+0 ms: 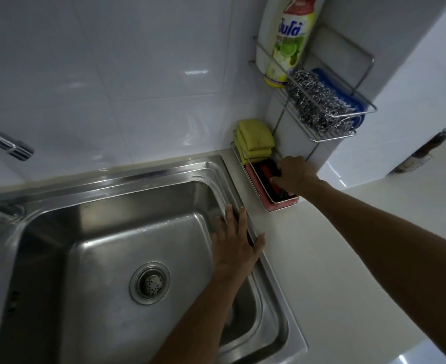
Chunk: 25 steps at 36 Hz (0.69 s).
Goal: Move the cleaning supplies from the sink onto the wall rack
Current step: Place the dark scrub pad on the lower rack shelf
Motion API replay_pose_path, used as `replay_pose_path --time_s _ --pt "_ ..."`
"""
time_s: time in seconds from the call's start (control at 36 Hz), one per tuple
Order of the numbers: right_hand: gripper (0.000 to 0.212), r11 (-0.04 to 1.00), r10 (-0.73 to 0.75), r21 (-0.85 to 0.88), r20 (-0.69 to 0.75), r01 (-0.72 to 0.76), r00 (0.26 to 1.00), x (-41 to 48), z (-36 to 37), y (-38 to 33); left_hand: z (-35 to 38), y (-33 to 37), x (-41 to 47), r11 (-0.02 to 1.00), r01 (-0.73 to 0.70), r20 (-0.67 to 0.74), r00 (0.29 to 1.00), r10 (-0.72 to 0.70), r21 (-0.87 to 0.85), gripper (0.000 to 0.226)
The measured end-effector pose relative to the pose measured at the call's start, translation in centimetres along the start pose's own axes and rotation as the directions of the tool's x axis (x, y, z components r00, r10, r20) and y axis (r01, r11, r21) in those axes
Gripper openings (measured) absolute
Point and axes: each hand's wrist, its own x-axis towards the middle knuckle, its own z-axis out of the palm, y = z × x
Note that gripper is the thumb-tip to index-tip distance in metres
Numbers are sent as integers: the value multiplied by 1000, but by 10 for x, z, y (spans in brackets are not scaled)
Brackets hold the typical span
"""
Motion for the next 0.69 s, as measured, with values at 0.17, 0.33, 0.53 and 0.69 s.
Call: replay_pose_path --time_s 0.17,0.33,0.53,0.69 --pt "51 1000 -6 24 37 5 999 -3 0 2 1 0 0 1000 1 0 1000 -1 1 95" --pt "53 996 46 75 32 -48 998 -3 1 -2 -4 2 -2 1000 11 5 1000 -11 14 96" --pt "54 996 -13 92 10 12 1000 -14 5 0 -12 2 0 997 1 69 998 -7 80 92" --pt "64 983 -85 156 -105 101 991 -60 -20 -2 -69 -6 -1 966 -51 -6 999 54 253 89"
